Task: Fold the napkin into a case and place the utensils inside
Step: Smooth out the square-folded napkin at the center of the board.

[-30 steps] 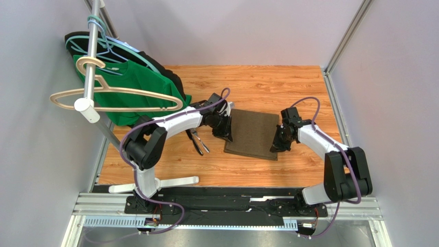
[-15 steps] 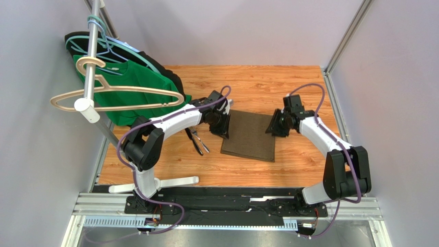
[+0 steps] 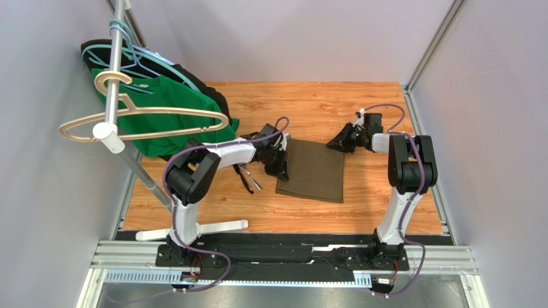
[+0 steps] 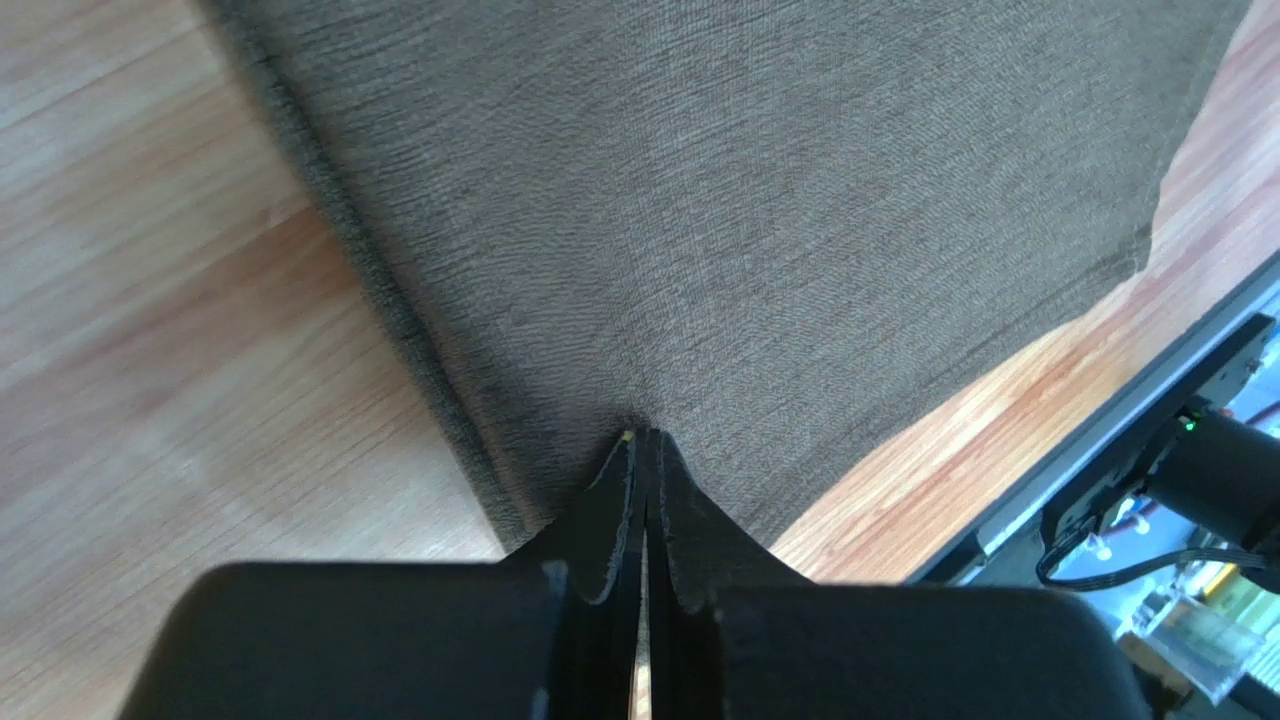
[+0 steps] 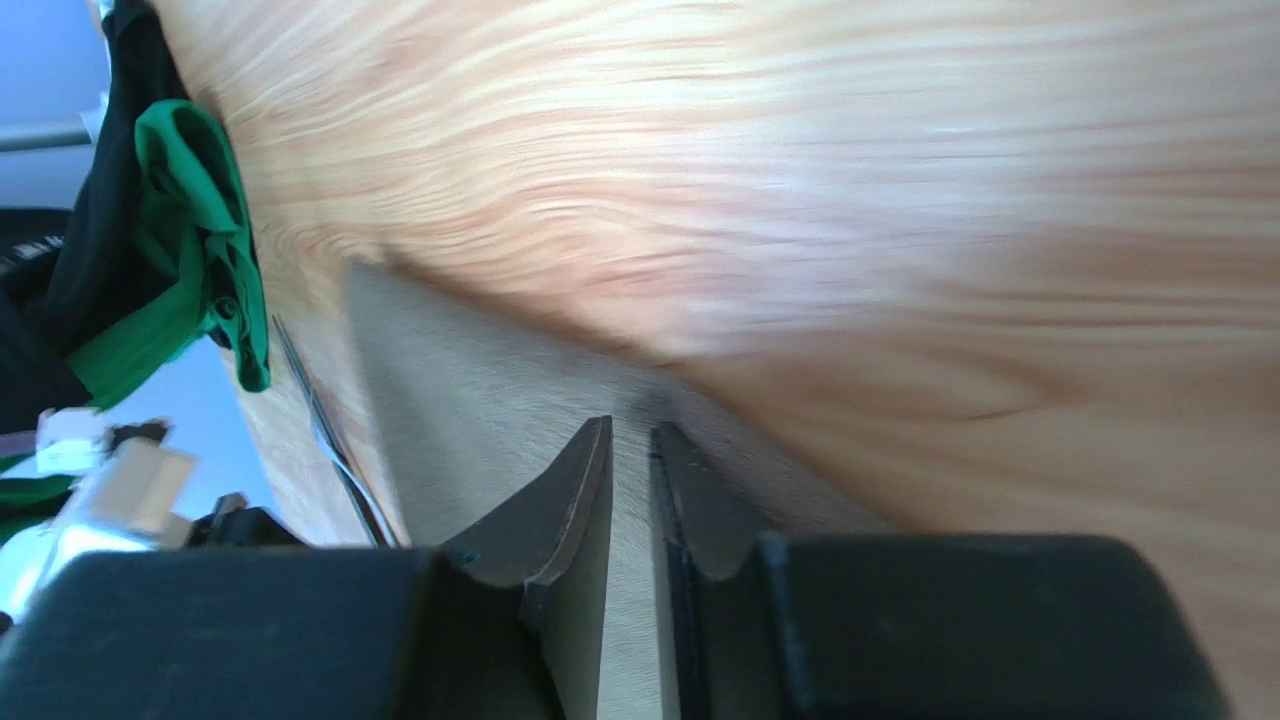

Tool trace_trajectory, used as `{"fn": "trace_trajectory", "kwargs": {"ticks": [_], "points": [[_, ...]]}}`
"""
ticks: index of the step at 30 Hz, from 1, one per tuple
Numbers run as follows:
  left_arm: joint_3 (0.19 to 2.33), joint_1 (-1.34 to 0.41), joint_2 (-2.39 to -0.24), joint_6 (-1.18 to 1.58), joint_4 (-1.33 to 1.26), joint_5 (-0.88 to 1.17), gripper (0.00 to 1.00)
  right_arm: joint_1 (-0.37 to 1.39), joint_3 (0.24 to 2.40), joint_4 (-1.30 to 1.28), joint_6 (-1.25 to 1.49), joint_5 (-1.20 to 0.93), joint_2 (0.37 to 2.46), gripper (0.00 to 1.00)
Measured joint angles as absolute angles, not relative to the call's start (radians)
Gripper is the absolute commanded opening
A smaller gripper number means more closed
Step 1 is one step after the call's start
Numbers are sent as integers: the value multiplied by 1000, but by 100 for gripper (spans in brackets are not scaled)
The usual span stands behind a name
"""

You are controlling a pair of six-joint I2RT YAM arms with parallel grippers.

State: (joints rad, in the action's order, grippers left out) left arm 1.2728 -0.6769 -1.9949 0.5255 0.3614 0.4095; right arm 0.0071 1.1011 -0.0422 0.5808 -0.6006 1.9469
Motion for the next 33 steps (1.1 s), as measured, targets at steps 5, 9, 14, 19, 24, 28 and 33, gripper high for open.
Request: {"fn": "trace_trajectory", "kwargs": {"ticks": [5, 9, 14, 19, 24, 28, 33], "points": [[1213, -672, -1971, 540, 276, 414, 0, -91, 1117, -20, 590, -701, 2024, 19], [1196, -673, -1959, 540, 252, 417, 8, -123, 1196, -93, 542, -635, 2020, 34], [1215, -680, -1937, 550, 313, 439, 24, -119, 1201, -211, 516, -556, 1902, 40], [1372, -675, -1940, 575, 341, 462, 13, -64, 1159, -163, 560, -612, 1766, 39], [1469, -653, -2004, 578, 303, 471, 11, -55, 1110, -101, 580, -673, 1852, 36], [1342, -644, -2032, 578, 299, 446, 12, -121, 1095, -124, 586, -685, 1977, 37], [1299, -688, -2045, 606, 247, 463, 12, -154, 1166, -247, 523, -562, 1959, 40]]}}
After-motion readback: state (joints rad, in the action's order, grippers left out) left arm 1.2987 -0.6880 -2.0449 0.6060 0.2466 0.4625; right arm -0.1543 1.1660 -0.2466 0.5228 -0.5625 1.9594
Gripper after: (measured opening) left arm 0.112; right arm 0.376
